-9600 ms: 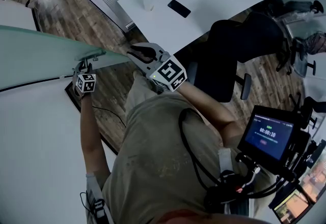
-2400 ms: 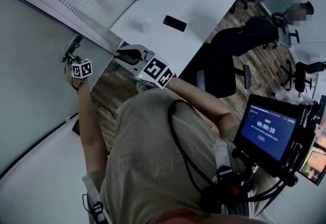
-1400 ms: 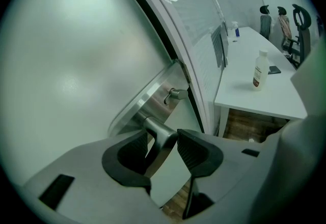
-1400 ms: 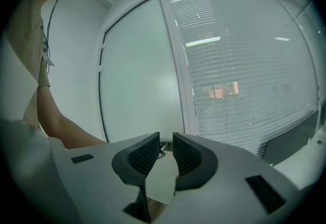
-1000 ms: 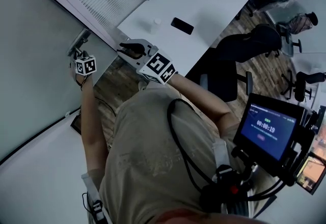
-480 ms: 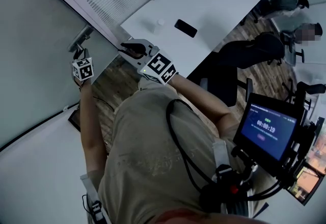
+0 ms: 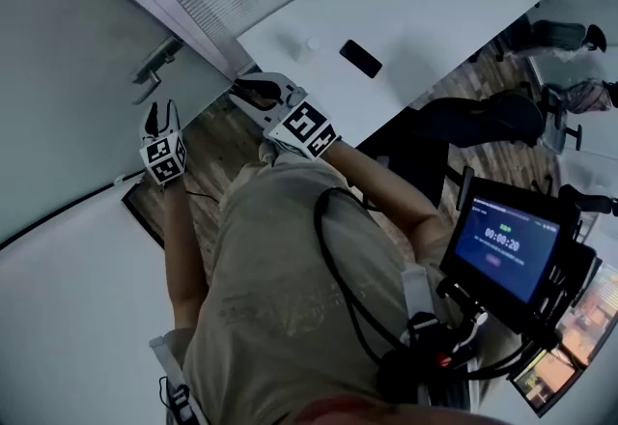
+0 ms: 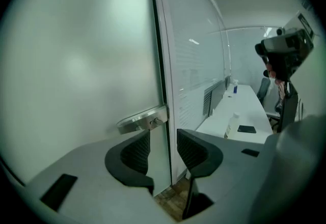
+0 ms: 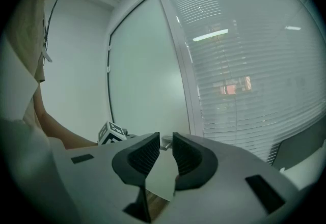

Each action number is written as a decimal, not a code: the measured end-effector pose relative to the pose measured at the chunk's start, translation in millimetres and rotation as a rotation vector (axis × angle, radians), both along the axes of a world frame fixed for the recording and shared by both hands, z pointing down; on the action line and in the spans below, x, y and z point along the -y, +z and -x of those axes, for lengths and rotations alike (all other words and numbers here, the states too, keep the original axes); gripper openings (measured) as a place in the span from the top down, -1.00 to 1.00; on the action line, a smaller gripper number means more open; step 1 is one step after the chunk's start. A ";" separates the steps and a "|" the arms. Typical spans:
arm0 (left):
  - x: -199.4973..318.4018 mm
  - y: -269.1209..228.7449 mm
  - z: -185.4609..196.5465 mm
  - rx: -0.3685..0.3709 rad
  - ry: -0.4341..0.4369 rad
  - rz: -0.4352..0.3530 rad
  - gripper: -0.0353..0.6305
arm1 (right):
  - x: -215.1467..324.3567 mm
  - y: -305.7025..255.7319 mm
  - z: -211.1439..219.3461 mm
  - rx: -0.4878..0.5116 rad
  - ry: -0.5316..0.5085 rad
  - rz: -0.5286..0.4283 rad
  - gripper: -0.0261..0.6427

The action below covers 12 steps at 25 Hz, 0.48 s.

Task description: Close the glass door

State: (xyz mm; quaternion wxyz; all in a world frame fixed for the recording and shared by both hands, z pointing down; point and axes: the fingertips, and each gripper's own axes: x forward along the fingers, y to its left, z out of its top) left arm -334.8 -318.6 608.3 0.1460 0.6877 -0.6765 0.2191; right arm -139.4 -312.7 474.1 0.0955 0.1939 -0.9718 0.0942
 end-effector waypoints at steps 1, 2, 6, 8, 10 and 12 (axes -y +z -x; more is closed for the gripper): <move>-7.6 -4.1 -1.1 -0.019 -0.015 -0.014 0.36 | -1.8 0.7 -0.4 0.000 -0.006 -0.006 0.71; -16.0 -7.0 -1.8 -0.036 -0.030 -0.027 0.36 | -4.8 2.1 -0.8 -0.002 -0.012 -0.014 0.71; -35.3 -17.8 -7.9 -0.077 -0.075 -0.064 0.36 | -5.7 6.3 -5.7 -0.015 -0.032 -0.035 0.71; -33.4 -25.9 -13.1 -0.095 -0.095 -0.080 0.36 | 4.8 1.9 -9.2 0.011 -0.033 -0.037 0.71; -32.2 -34.9 -17.6 -0.114 -0.113 -0.104 0.36 | 12.1 0.2 -12.6 0.021 -0.037 -0.037 0.71; -33.5 -44.0 -21.8 -0.126 -0.127 -0.133 0.36 | 15.0 -0.1 -14.6 0.025 -0.043 -0.037 0.71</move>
